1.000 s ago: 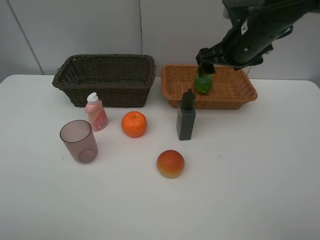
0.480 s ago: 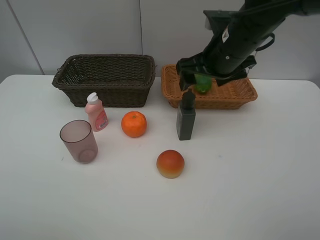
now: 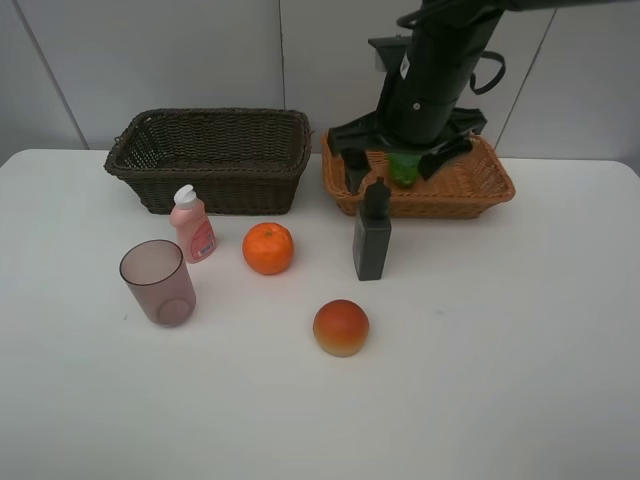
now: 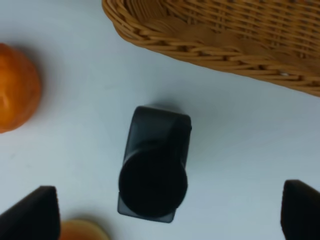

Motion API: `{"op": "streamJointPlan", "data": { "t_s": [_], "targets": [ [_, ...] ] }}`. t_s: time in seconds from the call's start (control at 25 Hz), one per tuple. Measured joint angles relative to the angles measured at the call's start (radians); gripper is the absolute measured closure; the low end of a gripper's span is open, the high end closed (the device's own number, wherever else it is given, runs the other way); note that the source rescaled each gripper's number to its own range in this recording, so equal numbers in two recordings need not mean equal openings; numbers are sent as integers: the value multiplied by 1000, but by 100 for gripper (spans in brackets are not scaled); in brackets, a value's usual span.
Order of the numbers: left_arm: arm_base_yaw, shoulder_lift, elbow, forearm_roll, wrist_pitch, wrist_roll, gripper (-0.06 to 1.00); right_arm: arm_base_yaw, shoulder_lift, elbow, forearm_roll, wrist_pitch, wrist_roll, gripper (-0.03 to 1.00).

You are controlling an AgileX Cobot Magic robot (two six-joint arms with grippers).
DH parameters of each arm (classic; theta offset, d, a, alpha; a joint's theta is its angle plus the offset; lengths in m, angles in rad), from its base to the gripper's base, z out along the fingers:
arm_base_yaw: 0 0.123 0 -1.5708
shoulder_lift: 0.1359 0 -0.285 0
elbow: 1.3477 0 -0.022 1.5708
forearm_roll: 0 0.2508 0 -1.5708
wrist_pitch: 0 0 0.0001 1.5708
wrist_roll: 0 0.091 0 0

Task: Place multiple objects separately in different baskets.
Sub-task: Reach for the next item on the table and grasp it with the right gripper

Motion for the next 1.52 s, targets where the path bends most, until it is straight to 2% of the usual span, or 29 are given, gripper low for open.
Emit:
{"op": "streamJointPlan", "data": {
  "t_s": [0.56,1.28,1.52],
  "targets": [
    [0,0,0,0,0,0,-5,7,128,-27,29,7,4,-2],
    [0,0,0,0,0,0,-5,7,206,-27,20,-69,4,-2],
    [0,0,0,0,0,0,-5,7,208,-27,19,-69,4,5]
  ]
}}
